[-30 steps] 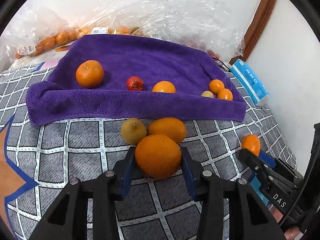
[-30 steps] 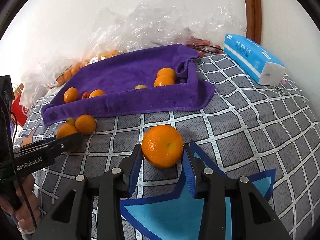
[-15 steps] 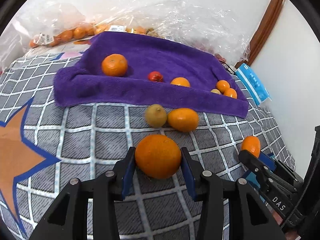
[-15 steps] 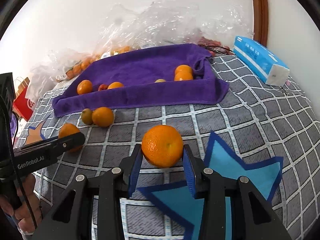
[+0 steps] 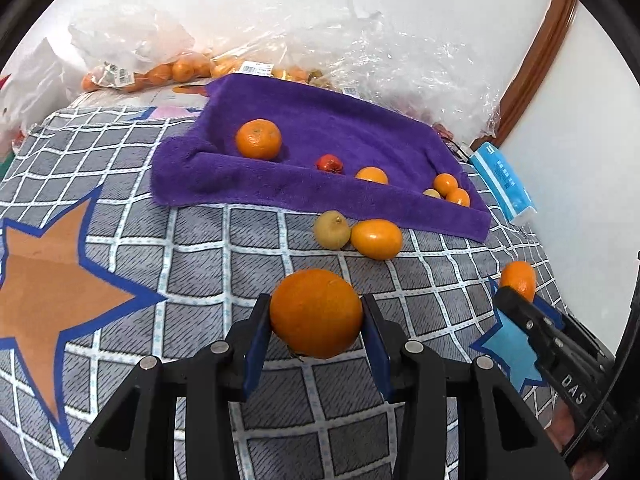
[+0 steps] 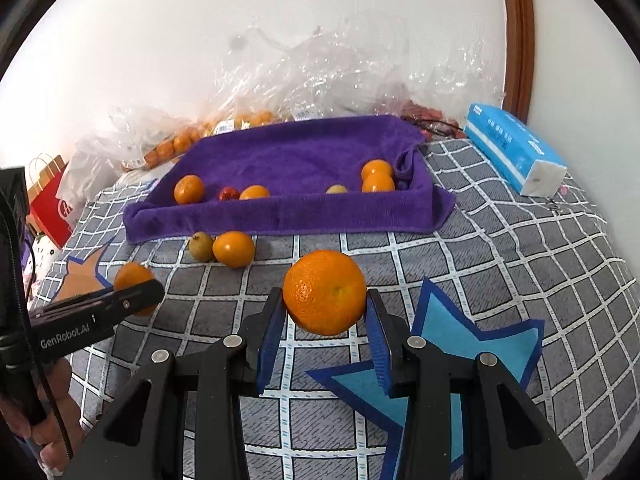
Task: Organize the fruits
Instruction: 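Carry both held oranges up and over the purple towel with both tools, then lower the oranges onto the towel and open both tools, then move both open tools back to the fruit beside the towel, then grasp the oval orange with the right tool while the left tool grasps the yellow-green fruit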
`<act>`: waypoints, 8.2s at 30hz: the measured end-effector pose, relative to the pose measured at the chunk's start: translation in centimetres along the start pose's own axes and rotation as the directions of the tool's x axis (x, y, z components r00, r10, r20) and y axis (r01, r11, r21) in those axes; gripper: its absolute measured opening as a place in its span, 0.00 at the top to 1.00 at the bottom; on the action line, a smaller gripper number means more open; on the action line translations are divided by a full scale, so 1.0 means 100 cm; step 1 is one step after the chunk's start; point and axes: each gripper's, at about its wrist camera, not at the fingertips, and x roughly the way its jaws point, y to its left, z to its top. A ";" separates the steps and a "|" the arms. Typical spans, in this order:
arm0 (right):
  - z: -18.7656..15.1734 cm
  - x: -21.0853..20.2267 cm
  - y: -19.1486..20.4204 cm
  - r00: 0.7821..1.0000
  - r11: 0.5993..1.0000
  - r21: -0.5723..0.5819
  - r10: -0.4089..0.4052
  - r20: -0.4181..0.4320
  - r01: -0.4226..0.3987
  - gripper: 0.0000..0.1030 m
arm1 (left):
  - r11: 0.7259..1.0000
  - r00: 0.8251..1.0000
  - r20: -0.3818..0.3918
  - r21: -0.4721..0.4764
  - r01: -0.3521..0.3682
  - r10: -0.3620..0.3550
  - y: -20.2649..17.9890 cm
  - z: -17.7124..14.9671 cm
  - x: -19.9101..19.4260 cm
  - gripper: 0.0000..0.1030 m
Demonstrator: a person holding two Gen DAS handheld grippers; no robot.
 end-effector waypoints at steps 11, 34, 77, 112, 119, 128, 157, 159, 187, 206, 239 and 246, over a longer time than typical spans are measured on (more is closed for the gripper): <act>0.006 -0.010 0.001 1.000 0.999 0.040 0.000 0.015 0.000 0.61 | 1.000 1.000 0.021 -0.019 0.013 -0.012 0.012 0.000 -0.020 0.60; 0.015 -0.018 0.010 0.999 0.999 0.035 0.001 0.045 -0.003 0.61 | 1.000 0.998 0.061 -0.025 0.017 -0.015 0.015 0.005 -0.037 0.60; 0.046 0.005 -0.005 0.996 0.998 0.063 0.007 0.084 -0.013 0.61 | 1.000 0.995 0.098 0.019 -0.014 0.012 0.000 0.059 -0.020 0.60; 0.141 0.062 -0.006 0.986 1.000 -0.004 -0.002 0.166 0.002 0.61 | 0.995 0.980 0.172 0.011 -0.101 0.098 0.016 0.160 0.022 0.60; 0.144 0.088 -0.008 0.993 1.000 -0.002 0.009 0.116 -0.009 0.61 | 0.996 0.987 0.136 -0.007 -0.085 0.086 0.024 0.166 0.046 0.60; 0.127 0.127 -0.002 1.000 1.000 -0.020 0.024 0.017 -0.023 0.61 | 0.999 0.997 0.063 -0.003 -0.048 0.048 0.021 0.167 0.084 0.60; 0.107 0.147 0.000 0.999 0.998 -0.055 -0.005 -0.036 0.003 0.61 | 0.994 0.999 0.035 0.099 -0.037 0.034 0.000 0.146 0.105 0.60; 0.106 0.147 0.001 0.999 0.998 -0.063 -0.005 -0.033 0.003 0.61 | 0.994 0.999 0.035 0.101 -0.039 0.035 0.000 0.146 0.106 0.60; 0.072 0.071 0.034 0.998 0.998 -0.032 0.063 0.001 -0.063 0.43 | 0.990 0.985 0.115 0.034 -0.136 0.131 0.043 0.088 0.008 0.50; 0.023 0.085 0.071 0.993 0.984 -0.154 0.078 -0.085 -0.090 0.57 | 0.992 0.992 0.029 -0.016 -0.125 0.125 0.078 0.030 0.024 0.50; 0.028 0.095 0.074 0.993 0.981 -0.178 0.057 -0.099 -0.074 0.66 | 0.996 0.993 0.083 -0.001 -0.085 0.085 0.079 0.025 0.024 0.40; 0.023 0.086 0.064 0.991 0.985 -0.155 0.056 -0.118 -0.074 0.66 | 0.995 0.992 0.078 0.013 -0.095 0.094 0.076 0.024 0.025 0.40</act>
